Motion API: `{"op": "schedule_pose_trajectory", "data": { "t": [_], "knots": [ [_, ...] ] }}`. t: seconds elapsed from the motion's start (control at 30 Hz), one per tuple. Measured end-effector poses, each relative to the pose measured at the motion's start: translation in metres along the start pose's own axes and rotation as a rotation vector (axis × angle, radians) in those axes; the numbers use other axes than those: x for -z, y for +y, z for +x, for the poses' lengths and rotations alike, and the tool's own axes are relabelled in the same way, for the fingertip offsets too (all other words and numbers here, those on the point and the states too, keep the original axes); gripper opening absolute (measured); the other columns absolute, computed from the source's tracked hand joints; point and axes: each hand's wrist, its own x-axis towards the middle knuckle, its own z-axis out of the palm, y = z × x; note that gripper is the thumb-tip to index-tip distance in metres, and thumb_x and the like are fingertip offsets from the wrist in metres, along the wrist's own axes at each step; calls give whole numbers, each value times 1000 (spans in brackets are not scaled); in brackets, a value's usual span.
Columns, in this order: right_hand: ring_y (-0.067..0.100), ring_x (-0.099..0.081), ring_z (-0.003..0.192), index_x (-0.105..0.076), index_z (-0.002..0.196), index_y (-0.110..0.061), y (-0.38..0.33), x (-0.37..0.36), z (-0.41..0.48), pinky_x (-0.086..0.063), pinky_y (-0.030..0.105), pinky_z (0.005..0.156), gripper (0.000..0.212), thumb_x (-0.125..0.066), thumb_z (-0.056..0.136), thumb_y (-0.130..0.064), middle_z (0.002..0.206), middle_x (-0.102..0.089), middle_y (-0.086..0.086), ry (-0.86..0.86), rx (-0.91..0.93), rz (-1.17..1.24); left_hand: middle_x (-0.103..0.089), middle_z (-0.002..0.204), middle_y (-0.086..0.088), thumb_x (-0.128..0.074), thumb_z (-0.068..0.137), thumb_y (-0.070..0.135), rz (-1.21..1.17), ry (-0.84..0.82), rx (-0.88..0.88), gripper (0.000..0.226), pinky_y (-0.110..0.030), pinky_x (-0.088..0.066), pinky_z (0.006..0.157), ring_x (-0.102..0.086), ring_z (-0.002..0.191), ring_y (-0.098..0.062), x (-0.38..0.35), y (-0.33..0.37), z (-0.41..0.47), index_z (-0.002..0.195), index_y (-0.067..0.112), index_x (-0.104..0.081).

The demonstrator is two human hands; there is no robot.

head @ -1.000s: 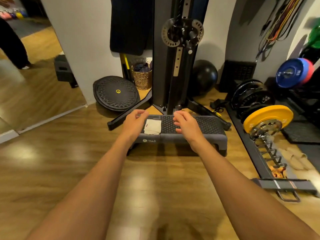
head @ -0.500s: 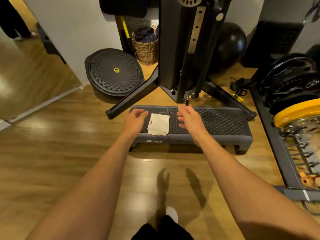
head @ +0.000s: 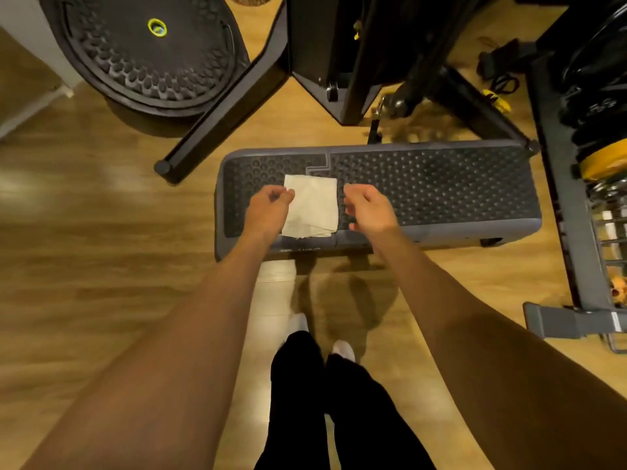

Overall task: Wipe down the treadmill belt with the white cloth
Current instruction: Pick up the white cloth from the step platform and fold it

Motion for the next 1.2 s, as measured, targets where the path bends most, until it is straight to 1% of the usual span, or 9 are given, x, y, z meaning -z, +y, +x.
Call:
{"op": "schedule_pose_trajectory", "data": {
  "t": [0.23,0.43,0.5,0.6,0.73,0.83,1.0,1.07,1.2],
  "knots": [
    [9,-57,94,-54,128,-20,60,-41,111,-53,27,83,34,-51,95,-22,113,-60,-3,91,-5,-12,-59,115,1,-52,97,30,4,-4,105,29,-28,-44,92,-54,106,-17,-46,-67,112,121,17,-59],
    [24,-46,126,-36,141,-19,118,-77,180,-45,33,101,46,-50,98,-20,144,-39,6,10,-3,-358,-43,142,-5,-60,91,30,168,-32,148,65,-40,-42,105,-47,124,-24,-81,-112,182,146,19,-28],
    [27,-44,127,-33,143,-19,130,-89,189,-45,39,103,50,-52,97,-22,144,-36,7,33,-23,-424,-49,135,-5,-61,88,37,232,-7,132,66,-40,-46,99,-51,119,-24,-90,-115,193,144,20,-29],
    [24,-50,121,-35,137,-18,132,-97,197,-46,31,98,48,-57,95,-24,138,-46,8,116,-29,-380,-56,116,-2,-62,85,44,221,-20,162,55,-34,-49,85,-54,100,-19,-99,-110,204,128,17,-40],
    [20,-56,103,-42,129,-12,114,-95,201,-50,27,82,50,-68,86,-15,119,-56,5,80,-213,-116,-62,107,-3,-68,82,39,139,-46,265,42,-32,-49,86,-58,100,-20,-92,-96,210,111,9,-61],
    [22,-59,86,-60,108,-6,90,-86,192,-51,28,66,26,-66,84,-13,100,-65,7,-45,-300,-21,-56,83,0,-66,82,29,14,-53,264,20,-32,-46,77,-55,84,-20,-71,-76,191,89,11,-60],
    [17,-53,66,-56,81,-13,16,-79,144,-43,25,55,10,-54,82,-4,75,-57,4,-110,-212,118,-53,94,-2,-58,83,17,-173,66,223,33,-27,-42,56,-50,76,-16,-18,-17,136,116,13,-52],
    [23,-59,71,-59,87,-12,-28,-75,117,-48,29,61,9,-59,79,-7,83,-63,9,-164,-214,232,-57,99,-3,-56,81,12,-242,105,176,34,-28,-43,57,-53,75,-16,10,20,106,115,16,-53],
    [25,-70,95,-57,120,-12,-116,-66,57,-57,45,80,49,-76,77,-25,108,-71,8,-349,-119,455,-66,101,-2,-61,80,19,-348,181,70,23,-35,-52,70,-64,90,-22,78,96,38,101,26,-58]
  ]
}}
